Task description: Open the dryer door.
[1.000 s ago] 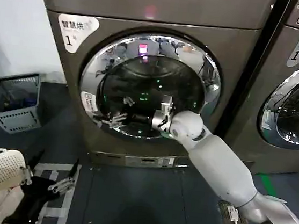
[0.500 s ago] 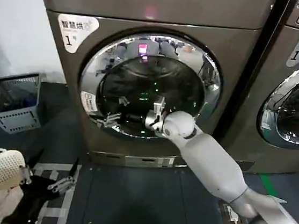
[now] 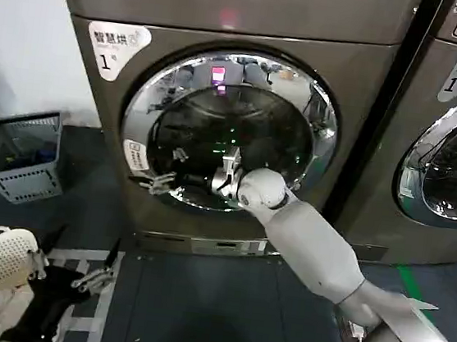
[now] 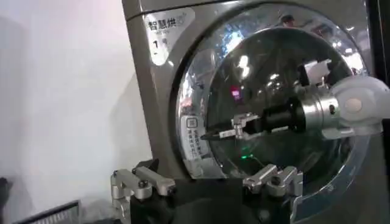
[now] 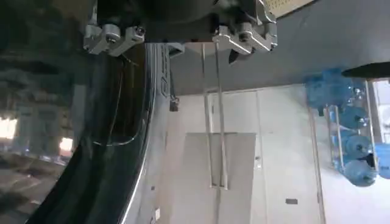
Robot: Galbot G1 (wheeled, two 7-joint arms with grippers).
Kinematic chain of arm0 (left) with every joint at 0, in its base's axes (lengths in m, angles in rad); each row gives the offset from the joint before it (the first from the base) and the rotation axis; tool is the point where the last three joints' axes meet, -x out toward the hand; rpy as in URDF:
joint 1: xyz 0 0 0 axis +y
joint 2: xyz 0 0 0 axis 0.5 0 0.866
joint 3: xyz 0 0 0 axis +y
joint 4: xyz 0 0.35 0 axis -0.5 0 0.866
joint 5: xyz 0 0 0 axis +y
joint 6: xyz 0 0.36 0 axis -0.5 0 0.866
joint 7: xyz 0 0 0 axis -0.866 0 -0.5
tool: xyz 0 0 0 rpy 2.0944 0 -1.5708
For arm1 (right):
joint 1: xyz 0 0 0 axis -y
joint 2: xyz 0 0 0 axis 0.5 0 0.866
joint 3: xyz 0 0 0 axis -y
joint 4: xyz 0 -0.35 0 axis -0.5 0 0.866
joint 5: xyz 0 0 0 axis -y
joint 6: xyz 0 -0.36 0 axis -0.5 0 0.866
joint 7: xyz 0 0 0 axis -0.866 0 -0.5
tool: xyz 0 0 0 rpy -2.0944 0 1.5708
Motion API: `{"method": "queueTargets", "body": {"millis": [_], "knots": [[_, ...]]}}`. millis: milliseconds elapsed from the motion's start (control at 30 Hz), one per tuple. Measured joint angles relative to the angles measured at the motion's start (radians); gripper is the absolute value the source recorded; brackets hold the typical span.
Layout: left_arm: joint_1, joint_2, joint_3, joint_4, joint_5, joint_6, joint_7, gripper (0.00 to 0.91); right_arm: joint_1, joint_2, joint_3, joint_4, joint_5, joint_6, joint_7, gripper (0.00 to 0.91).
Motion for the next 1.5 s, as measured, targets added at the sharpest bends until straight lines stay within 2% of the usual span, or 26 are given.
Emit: {"method": "queueTargets", "body": {"millis": [767,1133,1500], "knots": [[0.002,0.006,-0.01,0.0,-0.011,0.008,0.0,0.907,0.018,0.028,-0.01,-0.042,0.002,0.011,-0.071,0.907],[-0.015,0.017,-0.038,0.0,-0.031,0.011,0.0,0.907,0.021,-0.006,-0.013,-0.025,0.032,0.007,-0.176,0.907],[-0.061,0.051,-0.104,0.0,-0.134,0.054,0.001,0.907,0.027,-0.075,-0.042,0.022,0.089,0.008,-0.281,0.907]]}}
